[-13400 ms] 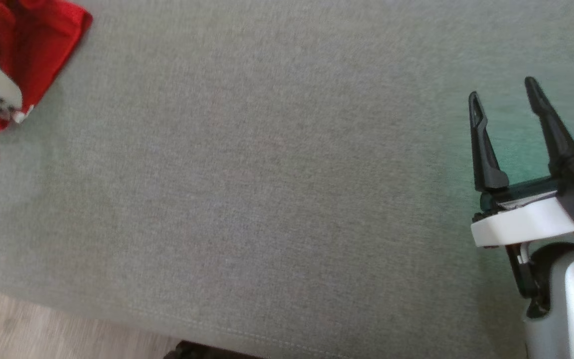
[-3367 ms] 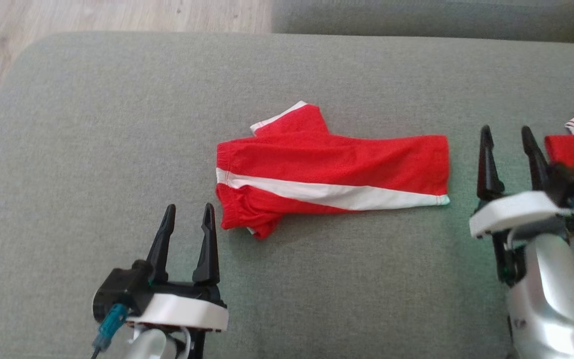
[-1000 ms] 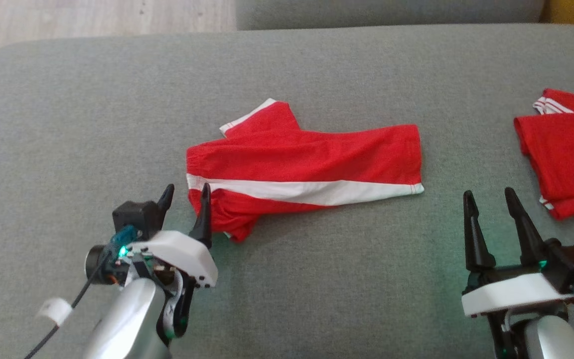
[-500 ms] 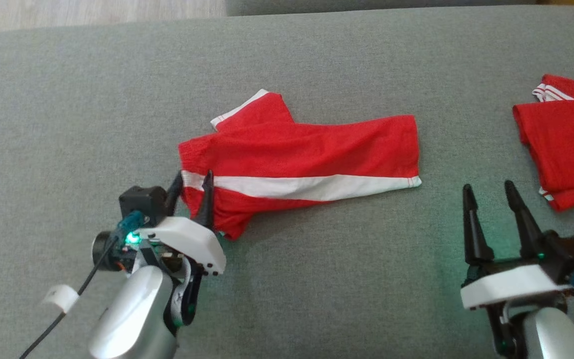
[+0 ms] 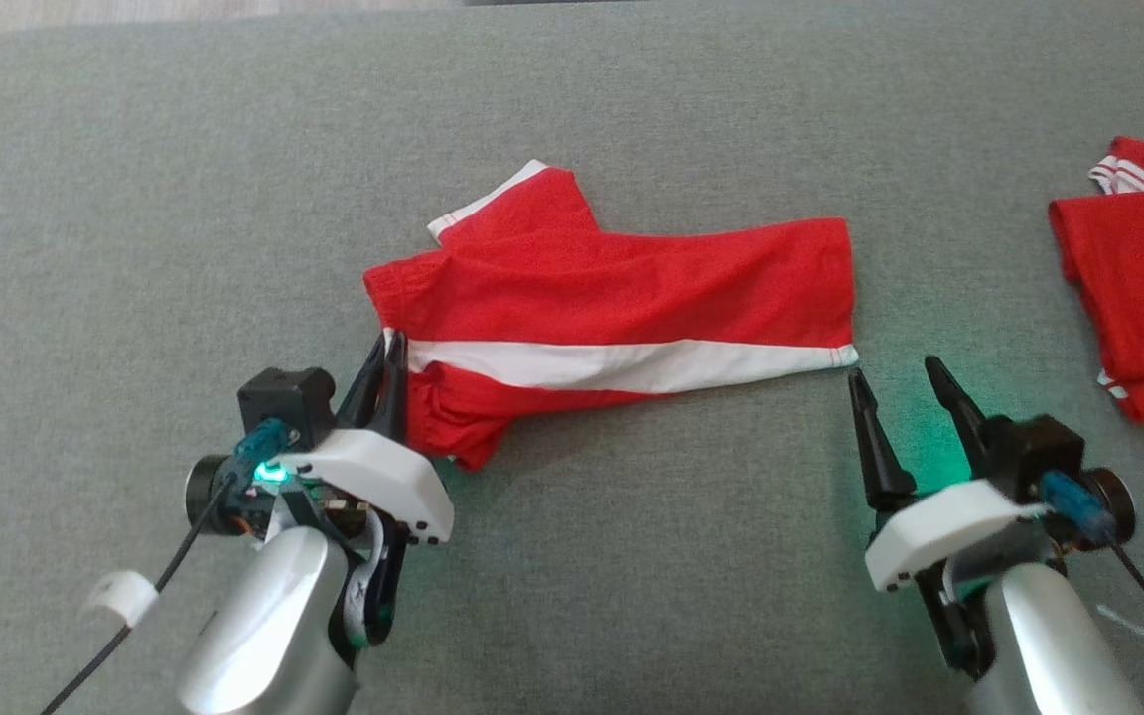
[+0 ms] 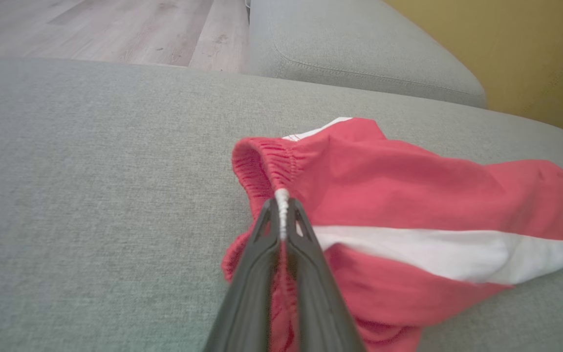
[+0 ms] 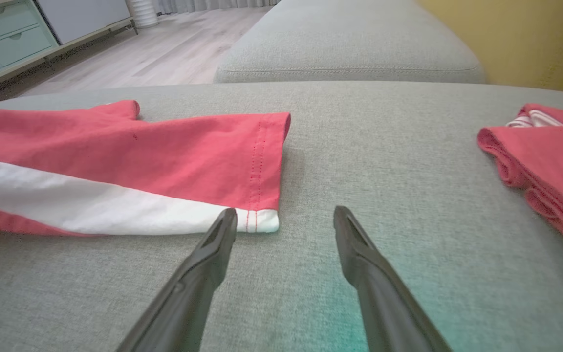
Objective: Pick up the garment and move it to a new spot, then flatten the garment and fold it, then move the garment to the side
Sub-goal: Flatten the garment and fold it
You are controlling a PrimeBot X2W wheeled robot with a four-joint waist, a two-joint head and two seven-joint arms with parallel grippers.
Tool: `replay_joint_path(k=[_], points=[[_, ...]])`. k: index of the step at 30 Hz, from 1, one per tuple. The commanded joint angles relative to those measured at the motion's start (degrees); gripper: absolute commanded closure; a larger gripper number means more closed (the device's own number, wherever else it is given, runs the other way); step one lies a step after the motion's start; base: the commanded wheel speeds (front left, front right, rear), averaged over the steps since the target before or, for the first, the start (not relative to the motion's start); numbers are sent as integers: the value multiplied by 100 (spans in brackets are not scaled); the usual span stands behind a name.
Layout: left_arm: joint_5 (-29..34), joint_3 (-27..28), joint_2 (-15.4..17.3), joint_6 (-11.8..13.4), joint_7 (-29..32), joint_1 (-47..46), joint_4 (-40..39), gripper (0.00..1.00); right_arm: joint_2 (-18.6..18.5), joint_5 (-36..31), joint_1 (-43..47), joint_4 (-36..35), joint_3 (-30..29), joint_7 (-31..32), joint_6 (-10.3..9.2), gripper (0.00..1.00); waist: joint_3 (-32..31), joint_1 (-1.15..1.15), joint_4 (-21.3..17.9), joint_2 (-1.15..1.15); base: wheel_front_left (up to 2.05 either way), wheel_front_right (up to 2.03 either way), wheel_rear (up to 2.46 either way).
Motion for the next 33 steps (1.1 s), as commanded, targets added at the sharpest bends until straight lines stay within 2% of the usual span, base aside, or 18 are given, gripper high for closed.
replay_joint_path(k=[1,7,17,18,19,21,29,32,33], points=[[-4,165,78,32,-97,-278,-210,100,-30,-54,-262,-38,158,-4,43,0,28,0,25,0,0,0,0],[-4,192,83,65,-245,-273,-304,100,-30,83,-716,727,141,-107,43,0,100,0,104,0,0,0,0],[-25,188,109,111,-339,-197,-408,100,-30,304,-1268,1717,496,-266,43,0,131,0,139,0,0,0,0],[-27,186,112,115,-343,-192,-418,100,-30,317,-1307,1791,555,-264,43,4,135,0,139,0,0,0,0],[-33,181,115,120,-354,-180,-433,100,-30,351,-1363,1902,626,-291,43,45,137,0,140,0,0,0,0],[-38,177,121,123,-363,-173,-441,100,-30,377,-1383,1974,676,-317,43,62,131,0,138,0,0,0,0],[-56,183,179,131,-415,-143,-505,100,-30,508,-1241,1796,700,-388,43,80,18,0,83,0,0,0,0],[-62,176,200,109,-457,-132,-546,100,-30,580,-1148,1492,696,-407,43,100,-50,0,54,0,0,0,0],[-63,173,204,101,-477,-128,-569,100,-30,613,-1117,1358,693,-405,43,100,-77,0,45,0,0,0,0]])
